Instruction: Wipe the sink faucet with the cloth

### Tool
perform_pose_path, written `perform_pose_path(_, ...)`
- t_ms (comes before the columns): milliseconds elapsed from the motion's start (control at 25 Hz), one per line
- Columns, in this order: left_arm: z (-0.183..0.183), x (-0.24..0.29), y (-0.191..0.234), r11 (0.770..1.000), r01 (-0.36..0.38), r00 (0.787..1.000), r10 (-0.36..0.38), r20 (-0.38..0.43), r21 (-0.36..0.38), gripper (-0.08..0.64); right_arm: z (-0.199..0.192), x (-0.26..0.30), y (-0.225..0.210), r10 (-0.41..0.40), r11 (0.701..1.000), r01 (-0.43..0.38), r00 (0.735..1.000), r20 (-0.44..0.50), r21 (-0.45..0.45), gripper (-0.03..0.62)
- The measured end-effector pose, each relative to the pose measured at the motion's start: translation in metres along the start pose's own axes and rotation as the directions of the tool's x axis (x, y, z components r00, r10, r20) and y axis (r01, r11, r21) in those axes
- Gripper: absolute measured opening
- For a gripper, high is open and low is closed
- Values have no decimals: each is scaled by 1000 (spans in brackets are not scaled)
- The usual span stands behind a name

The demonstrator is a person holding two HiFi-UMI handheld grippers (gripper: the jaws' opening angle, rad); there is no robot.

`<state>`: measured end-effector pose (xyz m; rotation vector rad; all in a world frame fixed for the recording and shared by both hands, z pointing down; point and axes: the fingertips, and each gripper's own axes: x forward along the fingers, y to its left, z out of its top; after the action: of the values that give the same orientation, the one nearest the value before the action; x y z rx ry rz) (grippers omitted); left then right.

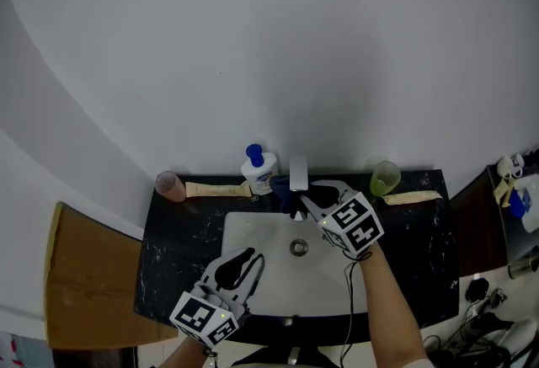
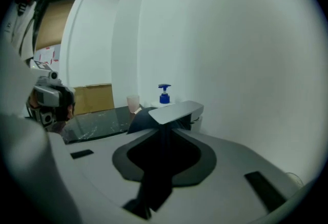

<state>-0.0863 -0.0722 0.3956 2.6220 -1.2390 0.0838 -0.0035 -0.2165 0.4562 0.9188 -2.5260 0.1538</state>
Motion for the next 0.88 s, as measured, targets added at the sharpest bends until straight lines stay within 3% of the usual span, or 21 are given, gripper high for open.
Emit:
perform_pose_path(240,6,-3,7,1000,-13,1000,13,14,2,78,-19,-15,-44,-154,983,156,988,-30,96,71)
perform_pose_path(360,5,-4,12,1000,-22,1000,22,14,-2,77,-17,-24,-41,-128,988,128,992,-11,87,71)
perform_pose_path(520,7,-2,11,1000,-24,1000,24,18,-6,77,1,-11,-14,-63,998,63,998,-13,6,71)
perform_pose_path(600,8,1,7,1000,-15,1000,15,20,-3,78,0,-6,-21,-104,995,104,994,-31,0,71)
perform_pose_path(680,8,2,6,1000,-8,1000,8,19,-1,77,-8,-11,-40,-175,984,176,984,-35,35,71)
perform_pose_path(760,6,2,6,1000,-6,1000,6,17,-3,78,-17,-21,-50,-195,978,196,980,-27,77,71)
perform_pose_path(880,3,1,6,1000,-4,1000,4,12,-8,78,-14,-31,-32,-99,992,98,995,19,78,71)
